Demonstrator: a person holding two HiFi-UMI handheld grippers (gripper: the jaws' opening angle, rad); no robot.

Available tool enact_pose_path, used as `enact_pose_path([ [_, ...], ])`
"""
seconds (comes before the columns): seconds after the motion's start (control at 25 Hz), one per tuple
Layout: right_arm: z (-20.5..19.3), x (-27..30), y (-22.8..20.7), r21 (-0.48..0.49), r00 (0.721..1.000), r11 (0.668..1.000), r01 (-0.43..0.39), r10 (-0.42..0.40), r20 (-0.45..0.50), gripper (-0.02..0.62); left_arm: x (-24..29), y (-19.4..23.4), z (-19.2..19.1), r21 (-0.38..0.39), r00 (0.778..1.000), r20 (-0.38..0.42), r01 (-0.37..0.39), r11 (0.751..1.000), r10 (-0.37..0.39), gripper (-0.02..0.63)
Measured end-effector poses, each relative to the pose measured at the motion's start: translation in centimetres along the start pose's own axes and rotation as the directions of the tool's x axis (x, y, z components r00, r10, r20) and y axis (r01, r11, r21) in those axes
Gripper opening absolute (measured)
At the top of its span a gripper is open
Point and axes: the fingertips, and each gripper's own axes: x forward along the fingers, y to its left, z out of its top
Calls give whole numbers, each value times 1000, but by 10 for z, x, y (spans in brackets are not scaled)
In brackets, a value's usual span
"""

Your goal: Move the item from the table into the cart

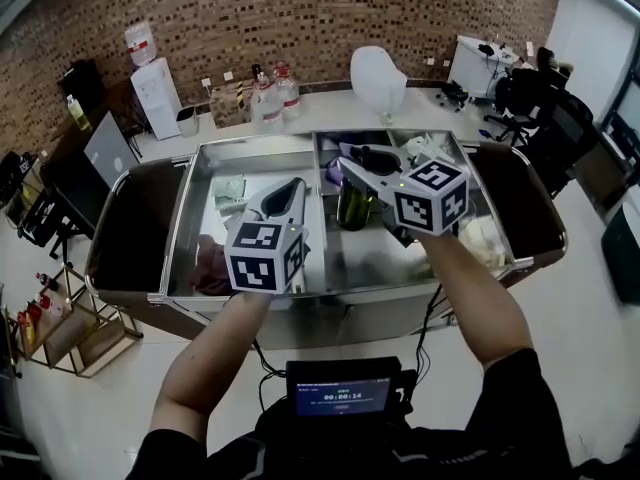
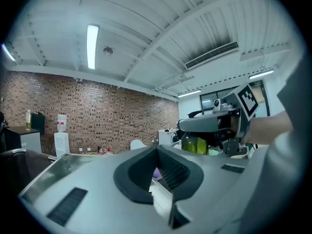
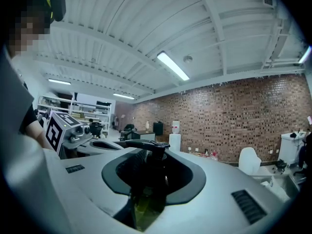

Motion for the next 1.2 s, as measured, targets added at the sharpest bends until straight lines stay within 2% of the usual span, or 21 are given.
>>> enact_pose_path([
  [0.2, -36, 33, -14, 1, 999, 1000, 9, -8, -35, 103, 22, 14, -28, -46, 997, -61, 46, 998, -49, 11],
  [0.48, -70, 48, -28, 2, 998, 1000, 17, -17, -64, 103, 39, 26, -51, -49, 996, -80, 41, 998, -45, 11],
  [0.64, -82, 51, -29, -1, 997, 1000, 14, -14, -71, 103, 44, 28, -58, -44, 995, -82, 45, 998, -48, 11],
  [0.84, -99, 55, -23, -63, 995, 998, -3, -4, -100, 103, 48, 30, -62, -44, 997, -70, 40, 998, -43, 11],
  [1.04, -106, 55, -25, -59, 998, 998, 0, -4, -70, 103, 52, 28, -69, -47, 996, -78, 45, 998, -49, 11],
  [1.2, -108, 52, -18, -104, 998, 994, -15, 8, -61, 103, 53, 28, -75, -52, 995, -85, 41, 998, -45, 11],
])
